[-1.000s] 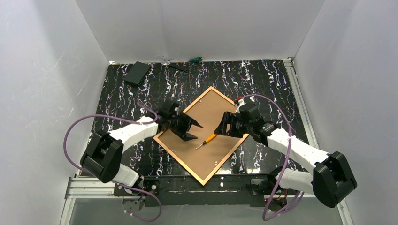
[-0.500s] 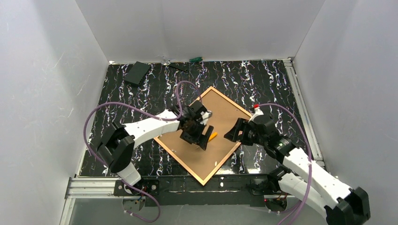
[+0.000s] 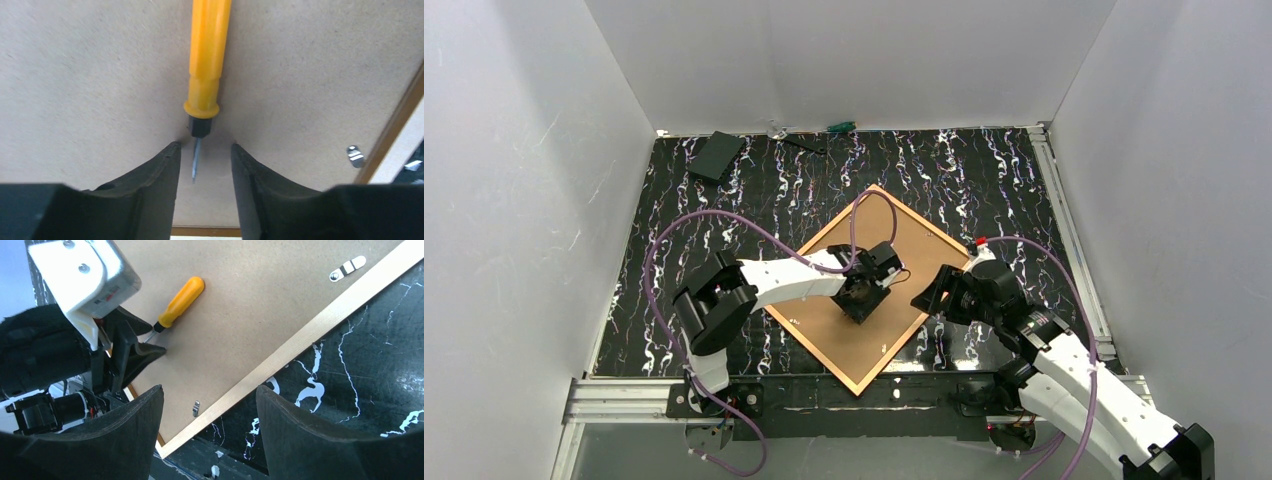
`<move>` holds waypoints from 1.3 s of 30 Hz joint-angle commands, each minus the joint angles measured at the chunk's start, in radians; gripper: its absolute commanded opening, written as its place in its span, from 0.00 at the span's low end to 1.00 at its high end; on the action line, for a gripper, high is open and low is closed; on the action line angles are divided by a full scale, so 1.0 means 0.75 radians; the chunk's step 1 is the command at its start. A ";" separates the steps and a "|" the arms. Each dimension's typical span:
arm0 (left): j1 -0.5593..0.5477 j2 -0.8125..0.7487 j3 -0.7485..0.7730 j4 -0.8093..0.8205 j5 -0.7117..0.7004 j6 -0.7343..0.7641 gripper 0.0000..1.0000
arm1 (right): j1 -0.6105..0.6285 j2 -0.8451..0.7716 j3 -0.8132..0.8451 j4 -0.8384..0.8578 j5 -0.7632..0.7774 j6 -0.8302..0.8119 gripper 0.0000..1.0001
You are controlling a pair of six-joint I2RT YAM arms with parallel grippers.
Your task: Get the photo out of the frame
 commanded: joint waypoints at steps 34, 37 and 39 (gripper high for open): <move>0.283 -0.557 -0.323 0.199 1.108 -0.200 0.00 | -0.170 0.910 0.424 0.535 -1.271 -0.279 0.74; 0.285 -0.574 -0.338 0.203 1.128 -0.200 0.00 | -0.159 0.979 0.443 0.552 -1.346 -0.284 0.70; 0.285 -0.584 -0.348 0.219 1.162 -0.200 0.00 | -0.135 1.025 0.451 0.572 -1.424 -0.297 0.68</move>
